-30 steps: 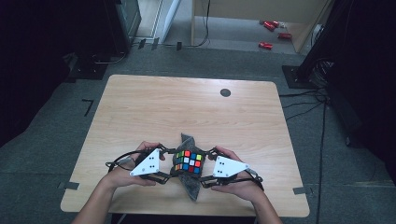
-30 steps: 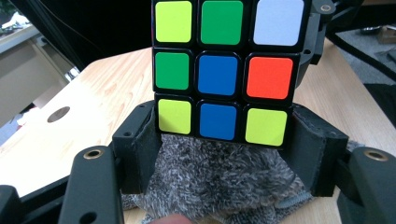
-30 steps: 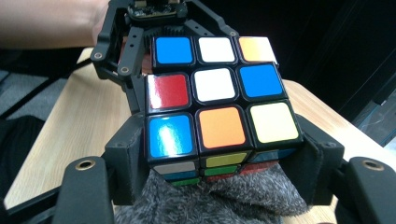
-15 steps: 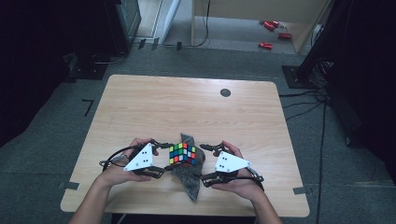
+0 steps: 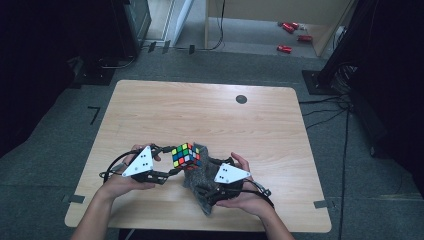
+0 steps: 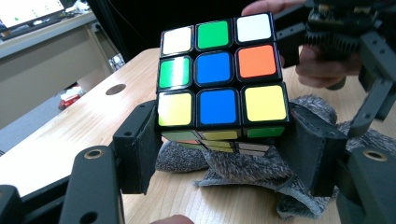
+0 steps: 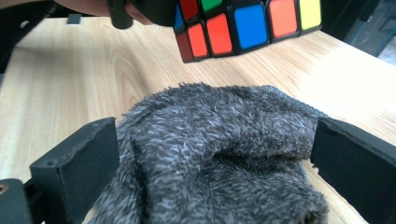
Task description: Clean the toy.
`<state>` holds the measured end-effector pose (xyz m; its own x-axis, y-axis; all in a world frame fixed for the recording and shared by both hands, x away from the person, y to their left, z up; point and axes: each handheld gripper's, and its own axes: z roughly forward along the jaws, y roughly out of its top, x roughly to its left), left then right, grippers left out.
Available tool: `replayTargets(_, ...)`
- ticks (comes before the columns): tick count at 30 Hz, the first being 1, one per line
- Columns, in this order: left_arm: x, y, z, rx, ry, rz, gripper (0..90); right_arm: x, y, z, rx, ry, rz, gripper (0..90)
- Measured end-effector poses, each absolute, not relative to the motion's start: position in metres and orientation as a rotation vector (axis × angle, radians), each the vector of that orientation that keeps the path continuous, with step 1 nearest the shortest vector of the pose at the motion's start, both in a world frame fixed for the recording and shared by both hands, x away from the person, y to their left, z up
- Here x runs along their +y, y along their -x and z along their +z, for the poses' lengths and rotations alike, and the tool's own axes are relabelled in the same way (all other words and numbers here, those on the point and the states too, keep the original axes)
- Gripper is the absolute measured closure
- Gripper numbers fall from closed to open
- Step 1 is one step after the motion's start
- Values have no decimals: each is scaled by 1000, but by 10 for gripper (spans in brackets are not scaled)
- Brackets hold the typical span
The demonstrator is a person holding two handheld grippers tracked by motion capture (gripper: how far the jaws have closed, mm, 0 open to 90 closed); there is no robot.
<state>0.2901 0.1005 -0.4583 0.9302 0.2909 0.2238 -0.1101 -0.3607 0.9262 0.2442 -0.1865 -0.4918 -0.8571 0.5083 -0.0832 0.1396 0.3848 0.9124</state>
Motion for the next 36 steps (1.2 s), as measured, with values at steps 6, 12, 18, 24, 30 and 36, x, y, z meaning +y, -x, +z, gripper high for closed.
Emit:
replayTargets(6, 98, -288, -459, 106, -1895, 400, 347, -196, -244, -480, 2183, -568, 1551, 172)
replayTargets(12, 97, -286, -460, 76, -1903, 389, 346, -208, -248, -481, 2199, -552, 1549, 208)
replayTargets(18, 99, -287, -459, 89, -1891, 399, 347, -195, -247, -492, 2298, -567, 1466, 114)
replayTargets(24, 101, -288, -458, 100, -1883, 407, 347, -176, -252, -507, 2391, -624, 1236, 435)
replayTargets(30, 100, -289, -458, 147, -1901, 387, 347, -195, -261, -500, 2325, -744, 1262, 769)
replayTargets(36, 95, -289, -461, 141, -1934, 396, 347, -214, -258, -475, 2146, -809, 1414, 806)
